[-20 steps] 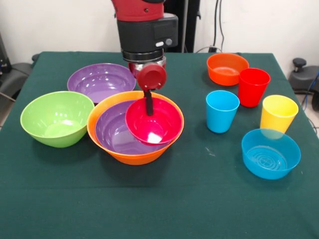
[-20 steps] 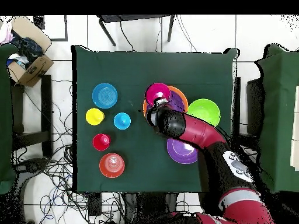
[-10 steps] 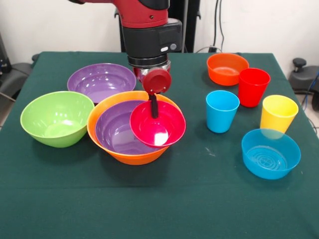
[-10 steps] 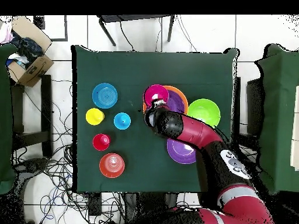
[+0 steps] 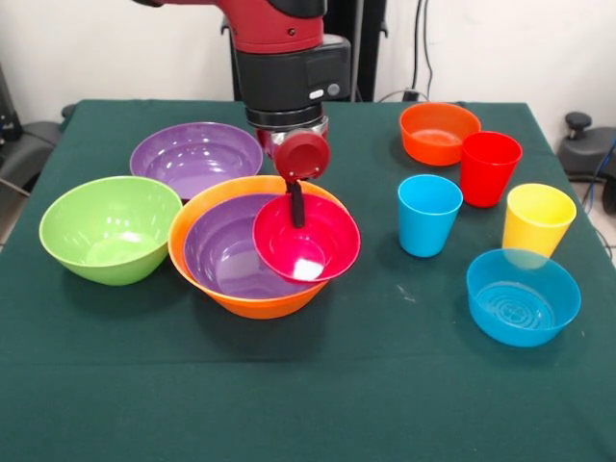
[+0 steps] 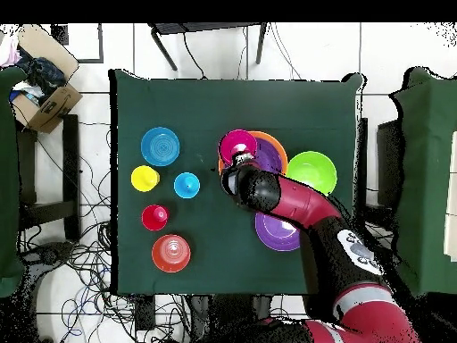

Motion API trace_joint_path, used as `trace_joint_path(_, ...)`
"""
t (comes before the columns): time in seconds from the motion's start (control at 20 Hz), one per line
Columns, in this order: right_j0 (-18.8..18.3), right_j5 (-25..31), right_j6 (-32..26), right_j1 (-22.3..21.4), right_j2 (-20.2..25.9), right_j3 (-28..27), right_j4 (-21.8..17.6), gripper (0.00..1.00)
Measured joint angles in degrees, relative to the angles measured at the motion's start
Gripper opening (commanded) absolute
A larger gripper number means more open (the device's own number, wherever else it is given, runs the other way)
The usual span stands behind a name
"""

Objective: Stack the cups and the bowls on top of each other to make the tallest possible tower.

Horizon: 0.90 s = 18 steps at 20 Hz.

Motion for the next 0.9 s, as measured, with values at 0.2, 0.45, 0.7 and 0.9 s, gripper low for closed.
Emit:
trace_joint_path(0.2, -0.78, 0.01, 0.0, -0.63, 0.39, 0.69, -0.22, 0.0)
trace_joint_path(0.45, -2.63, 0.01, 0.0, -1.7, 0.86, 1.78, -0.93, 0.0)
trace_joint_path(0.7, -4.18, 0.0, 0.0, -2.27, 1.11, 2.55, -1.79, 0.0)
trace_joint_path(0.9, -4.96, 0.01, 0.0, -2.57, 1.25, 3.01, -2.6, 0.0)
